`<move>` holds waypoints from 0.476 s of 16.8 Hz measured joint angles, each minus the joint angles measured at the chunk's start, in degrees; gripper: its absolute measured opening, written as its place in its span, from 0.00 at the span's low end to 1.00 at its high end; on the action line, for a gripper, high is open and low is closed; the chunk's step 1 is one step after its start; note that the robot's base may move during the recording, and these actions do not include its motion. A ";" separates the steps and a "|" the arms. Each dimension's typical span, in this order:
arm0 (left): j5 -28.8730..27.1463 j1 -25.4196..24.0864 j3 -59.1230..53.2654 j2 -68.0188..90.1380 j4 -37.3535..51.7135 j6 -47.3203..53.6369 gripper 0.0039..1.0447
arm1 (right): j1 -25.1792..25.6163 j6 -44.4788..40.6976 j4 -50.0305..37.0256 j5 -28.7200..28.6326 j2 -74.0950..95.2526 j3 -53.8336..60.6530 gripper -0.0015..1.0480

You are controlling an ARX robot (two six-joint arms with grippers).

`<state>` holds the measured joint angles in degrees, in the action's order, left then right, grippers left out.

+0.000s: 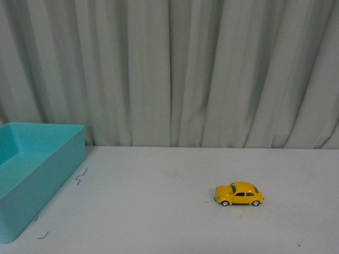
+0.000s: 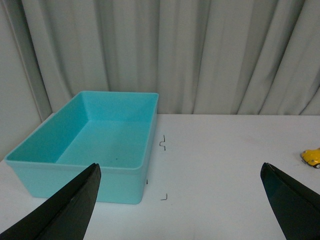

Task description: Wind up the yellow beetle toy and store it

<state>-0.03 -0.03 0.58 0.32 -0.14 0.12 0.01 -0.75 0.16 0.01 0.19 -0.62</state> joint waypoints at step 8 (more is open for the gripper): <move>0.00 0.00 0.00 0.00 -0.07 0.00 0.94 | 0.00 0.00 0.09 0.00 0.02 0.00 0.94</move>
<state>-0.03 -0.03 0.58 0.32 -0.21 0.12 0.01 -0.75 0.25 0.01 0.21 -0.62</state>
